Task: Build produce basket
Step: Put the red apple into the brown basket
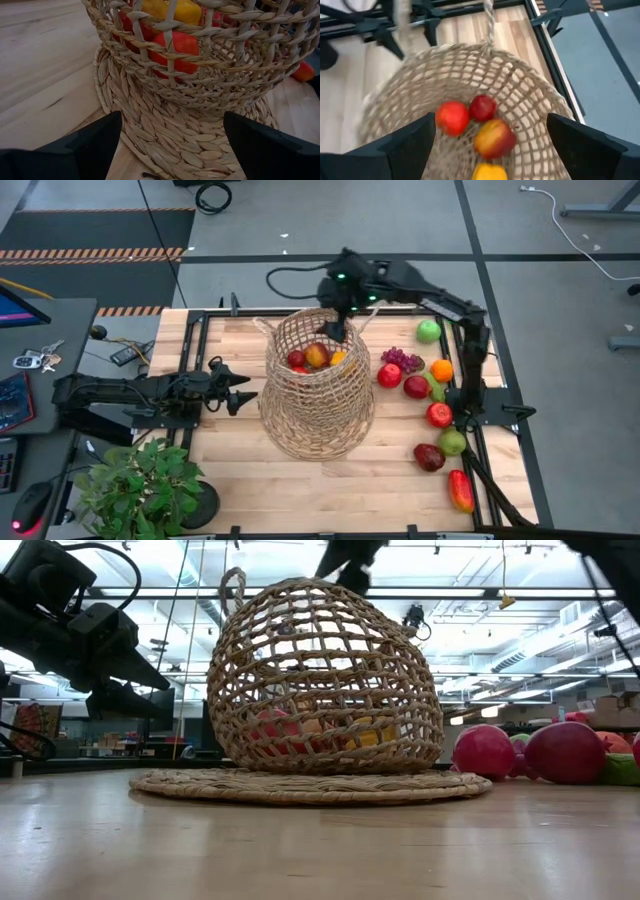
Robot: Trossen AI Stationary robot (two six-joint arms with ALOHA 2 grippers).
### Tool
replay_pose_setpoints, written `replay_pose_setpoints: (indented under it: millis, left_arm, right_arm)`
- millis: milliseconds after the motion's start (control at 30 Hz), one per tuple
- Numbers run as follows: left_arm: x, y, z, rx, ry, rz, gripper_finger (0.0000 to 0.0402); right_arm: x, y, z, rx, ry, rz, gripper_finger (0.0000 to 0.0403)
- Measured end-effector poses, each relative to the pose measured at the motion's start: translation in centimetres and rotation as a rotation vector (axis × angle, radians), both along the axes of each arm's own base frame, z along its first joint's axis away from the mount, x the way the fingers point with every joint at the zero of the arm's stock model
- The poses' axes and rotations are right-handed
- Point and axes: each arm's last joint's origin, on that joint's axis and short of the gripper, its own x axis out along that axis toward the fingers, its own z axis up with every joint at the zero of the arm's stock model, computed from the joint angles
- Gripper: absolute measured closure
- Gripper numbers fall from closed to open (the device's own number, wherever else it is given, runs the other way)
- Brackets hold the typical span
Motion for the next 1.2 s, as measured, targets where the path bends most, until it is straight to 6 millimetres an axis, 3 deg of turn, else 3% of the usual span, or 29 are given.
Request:
replay_pose_setpoints:
  millis: [133, 267, 433, 567, 833, 1033, 1200]
  left_arm:
    - [0.0, 0.0, 0.0, 0.0, 0.0, 0.0, 0.0045]
    - [0.0, 0.0, 0.0, 0.0, 0.0, 0.0, 0.0045]
    - [0.0, 0.0, 0.0, 0.0, 0.0, 0.001, 0.0045]
    - [0.0, 0.0, 0.0, 0.0, 0.0, 0.001, 0.0045]
    - [0.0, 0.0, 0.0, 0.0, 0.0, 0.0, 0.0045]
    - [0.0, 0.0, 0.0, 0.0, 0.0, 0.0, 0.0044]
    - [0.0, 0.0, 0.0, 0.0, 0.0, 0.0, 0.0045]
  right_arm:
    - [-3.1, 2.3, 1.6, -0.002, -0.022, 0.096, 0.0019]
    - [-7.0, 4.7, 1.3, 0.104, 0.0, 0.228, 0.0019]
    - [-11.2, 6.2, -2.0, 0.227, 0.107, 0.237, 0.0019]
    - [-13.4, 6.7, -5.4, 0.247, 0.189, 0.165, 0.0019]
    - [-15.8, 6.9, -12.0, 0.171, 0.279, 0.003, 0.0019]
    - [-15.9, 6.6, -17.5, 0.046, 0.327, 0.086, 0.0019]
    - [-15.6, 6.3, -19.0, -0.058, 0.376, 0.144, 0.0017]
